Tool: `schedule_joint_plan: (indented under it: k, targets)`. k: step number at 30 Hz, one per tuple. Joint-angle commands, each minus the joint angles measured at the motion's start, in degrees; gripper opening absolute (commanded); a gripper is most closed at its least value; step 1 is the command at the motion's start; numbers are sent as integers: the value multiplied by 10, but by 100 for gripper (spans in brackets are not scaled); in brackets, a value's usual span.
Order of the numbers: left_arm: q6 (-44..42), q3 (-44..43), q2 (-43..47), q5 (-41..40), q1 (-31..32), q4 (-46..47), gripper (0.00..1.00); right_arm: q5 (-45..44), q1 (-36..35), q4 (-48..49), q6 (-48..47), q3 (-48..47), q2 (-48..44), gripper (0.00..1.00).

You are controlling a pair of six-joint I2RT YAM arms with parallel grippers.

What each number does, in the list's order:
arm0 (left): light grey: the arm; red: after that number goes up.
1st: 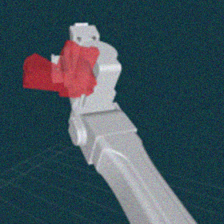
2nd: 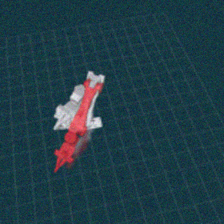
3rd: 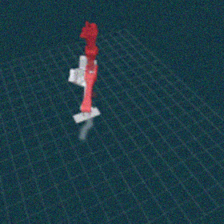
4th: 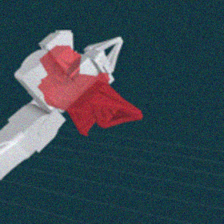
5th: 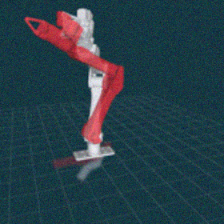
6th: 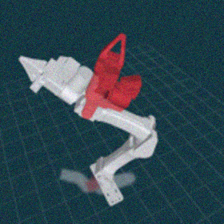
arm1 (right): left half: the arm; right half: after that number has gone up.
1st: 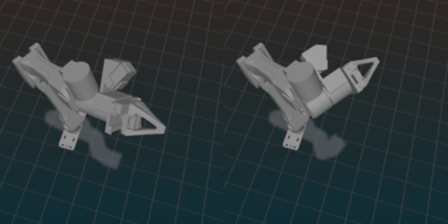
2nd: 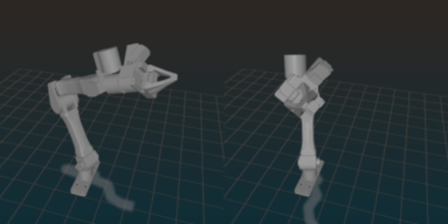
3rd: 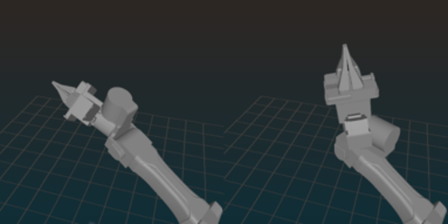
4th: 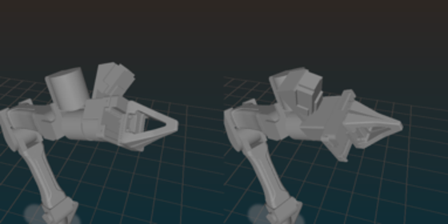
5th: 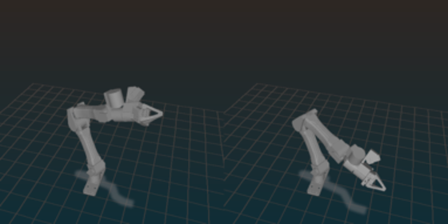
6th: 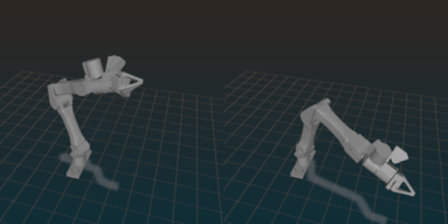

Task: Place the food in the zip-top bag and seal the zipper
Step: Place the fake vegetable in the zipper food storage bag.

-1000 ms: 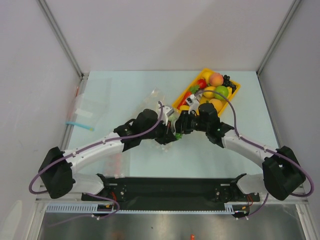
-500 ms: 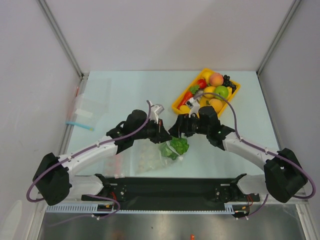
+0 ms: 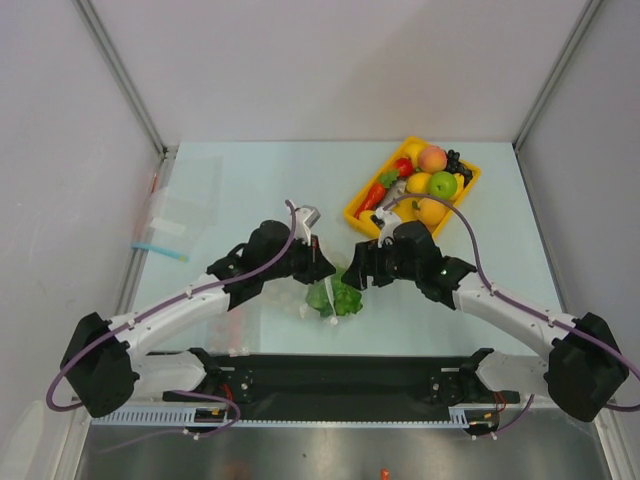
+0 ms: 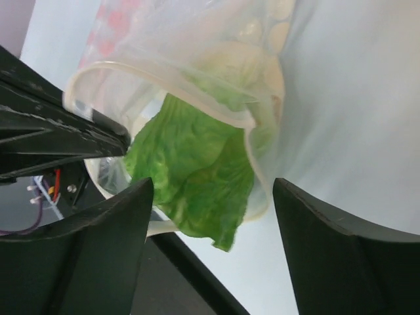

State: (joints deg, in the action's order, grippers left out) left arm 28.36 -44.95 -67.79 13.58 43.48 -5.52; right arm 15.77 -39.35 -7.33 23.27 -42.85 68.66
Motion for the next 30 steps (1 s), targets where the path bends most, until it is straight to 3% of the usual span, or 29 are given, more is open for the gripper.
schedule_joint_plan:
  k: [1,6,12,21,30]
  targets:
    - [-14,-14,37,-50,-3,9,0,-59,-1,-16,-13,-10,-20,76]
    - [-23,-15,74,-96,-3,-12,0,-76,-5,28,2,17,-15,61]
    - [-26,-19,93,-122,-3,-26,0,-128,-30,90,24,57,-16,52]
    - [-30,-23,115,-150,-3,-37,0,-156,-78,136,39,62,35,59]
    - [-30,-26,129,-160,-3,-43,0,-181,-94,149,69,48,104,52]
